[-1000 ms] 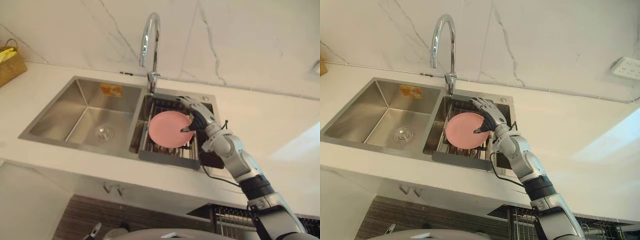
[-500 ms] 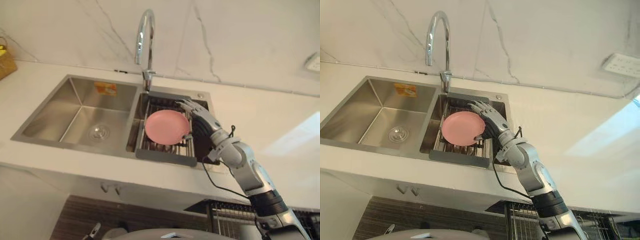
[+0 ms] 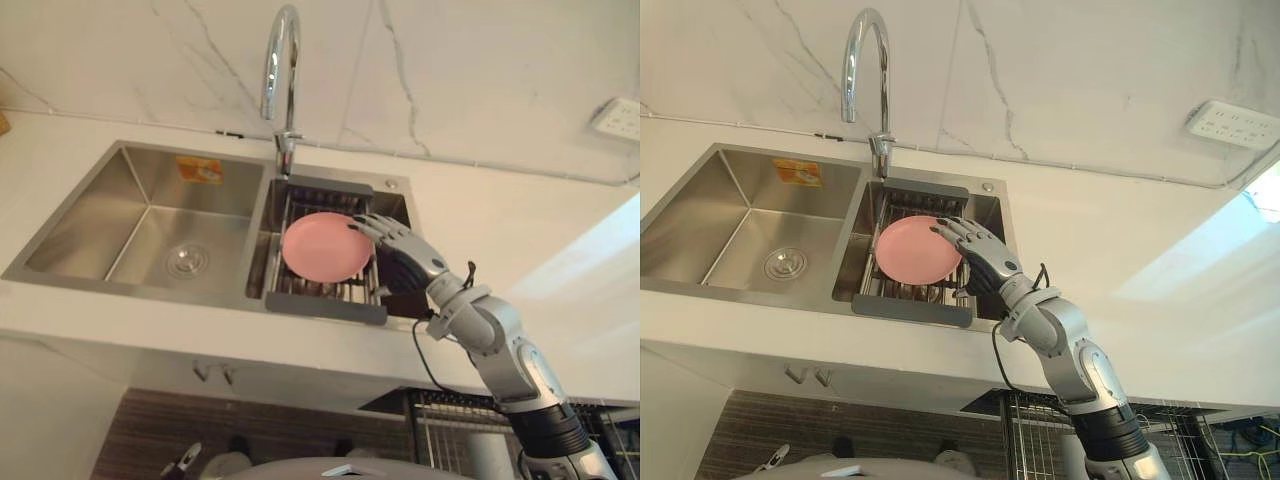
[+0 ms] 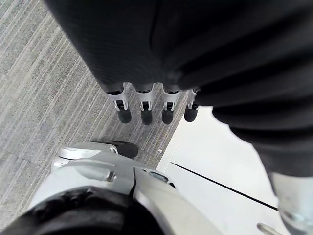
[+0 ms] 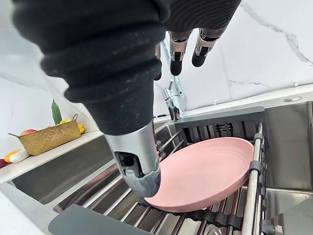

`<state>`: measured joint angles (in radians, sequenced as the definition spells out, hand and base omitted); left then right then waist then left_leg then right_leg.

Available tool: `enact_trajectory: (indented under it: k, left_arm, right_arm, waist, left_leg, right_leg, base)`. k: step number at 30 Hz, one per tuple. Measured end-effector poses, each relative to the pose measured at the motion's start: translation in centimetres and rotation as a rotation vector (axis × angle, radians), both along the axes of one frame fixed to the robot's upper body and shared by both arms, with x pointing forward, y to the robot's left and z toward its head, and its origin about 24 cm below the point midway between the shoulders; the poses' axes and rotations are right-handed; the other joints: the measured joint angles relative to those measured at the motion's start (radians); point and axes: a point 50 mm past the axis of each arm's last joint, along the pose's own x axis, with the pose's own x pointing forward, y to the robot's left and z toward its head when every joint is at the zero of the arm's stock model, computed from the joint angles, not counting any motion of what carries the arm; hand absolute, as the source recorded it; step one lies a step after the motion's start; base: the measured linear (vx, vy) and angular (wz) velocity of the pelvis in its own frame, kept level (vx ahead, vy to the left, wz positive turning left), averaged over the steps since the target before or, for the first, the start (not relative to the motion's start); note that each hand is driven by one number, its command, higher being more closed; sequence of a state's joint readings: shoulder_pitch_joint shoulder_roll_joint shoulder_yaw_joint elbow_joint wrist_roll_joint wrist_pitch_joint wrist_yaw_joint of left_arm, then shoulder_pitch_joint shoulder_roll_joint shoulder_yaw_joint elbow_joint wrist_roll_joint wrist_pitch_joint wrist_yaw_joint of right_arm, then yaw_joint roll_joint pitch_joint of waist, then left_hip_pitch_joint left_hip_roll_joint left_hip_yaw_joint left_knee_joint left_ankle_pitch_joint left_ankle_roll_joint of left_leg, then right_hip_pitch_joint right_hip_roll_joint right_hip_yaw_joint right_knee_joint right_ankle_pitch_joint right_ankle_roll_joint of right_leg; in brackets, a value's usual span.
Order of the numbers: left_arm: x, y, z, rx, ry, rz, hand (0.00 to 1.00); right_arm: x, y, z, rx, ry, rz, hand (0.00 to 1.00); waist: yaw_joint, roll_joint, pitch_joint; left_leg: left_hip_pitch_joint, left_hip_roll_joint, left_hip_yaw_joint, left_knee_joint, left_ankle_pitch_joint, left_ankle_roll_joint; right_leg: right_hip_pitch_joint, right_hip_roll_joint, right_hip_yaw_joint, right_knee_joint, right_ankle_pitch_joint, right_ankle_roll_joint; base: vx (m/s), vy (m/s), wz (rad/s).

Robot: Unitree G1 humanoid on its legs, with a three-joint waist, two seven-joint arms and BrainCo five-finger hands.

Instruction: Walk over to the sink, pick up the cup, carry it to the dishwasher, place the cup inside the dishwasher, then close the dishwasher door

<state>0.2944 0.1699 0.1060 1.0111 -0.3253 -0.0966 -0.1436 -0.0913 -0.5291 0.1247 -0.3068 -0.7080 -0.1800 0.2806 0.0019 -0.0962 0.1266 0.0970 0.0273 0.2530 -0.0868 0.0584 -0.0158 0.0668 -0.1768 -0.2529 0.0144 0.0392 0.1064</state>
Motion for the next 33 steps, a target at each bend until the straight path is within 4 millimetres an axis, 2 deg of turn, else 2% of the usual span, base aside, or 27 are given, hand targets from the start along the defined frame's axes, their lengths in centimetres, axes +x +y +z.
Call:
enact_trajectory:
  k: [5,12,19,23,30,33]
  left_arm:
    - [0.0,0.1,0.0,0.003,0.008,-0.009,0.00]
    - [0.4,0.2,0.0,0.009,0.011,-0.022,0.00]
    - [0.7,0.2,0.0,0.013,0.014,-0.039,0.00]
    - [0.9,0.2,0.0,0.012,0.009,-0.036,0.00]
    - [0.9,0.2,0.0,0.012,0.010,-0.035,0.00]
    - [0.9,0.2,0.0,0.012,0.010,-0.035,0.00]
  right_arm:
    - [-0.2,1.1,-0.9,-0.059,0.009,0.026,0.00]
    - [0.4,1.6,-3.4,-0.123,0.079,0.017,0.00]
    - [1.5,1.5,-3.4,-0.145,0.031,-0.020,0.00]
    - [2.3,1.0,-5.2,-0.205,0.082,-0.075,0.00]
    - [2.6,0.7,-5.7,-0.241,0.092,-0.091,0.00]
    - [2.7,0.8,-6.5,-0.275,0.121,-0.084,0.00]
  waist:
    - [0.008,-0.004,-0.001]
    - [0.036,-0.006,0.002]
    - [0.040,-0.006,0.002]
    - [0.053,-0.006,0.002]
    - [0.054,-0.006,0.003]
    - [0.054,-0.007,0.003]
  left_leg:
    - [-0.010,0.000,-0.003,0.000,0.001,0.002]
    - [-0.012,-0.006,-0.013,0.000,-0.001,0.000]
    - [-0.020,-0.007,-0.034,0.000,0.001,0.004]
    - [-0.023,-0.008,-0.035,0.000,0.002,0.005]
    - [-0.023,-0.008,-0.038,0.000,0.003,0.005]
    - [-0.022,-0.008,-0.039,0.000,0.002,0.005]
  right_leg:
    - [-0.008,0.000,-0.001,0.000,0.000,0.000]
    - [0.003,0.002,-0.014,-0.009,-0.002,0.003]
    - [0.009,0.002,-0.033,-0.017,-0.003,0.005]
    - [0.009,0.002,-0.035,-0.020,-0.003,0.005]
    - [0.010,0.003,-0.036,-0.023,0.000,0.010]
    - [0.013,0.003,-0.038,-0.024,0.000,0.010]
  base:
    - [0.00,0.000,0.00]
    - [0.01,0.003,0.06]
    - [0.01,-0.003,0.07]
    - [0.00,0.000,0.00]
    - [0.00,0.000,0.00]
    - [0.00,0.000,0.01]
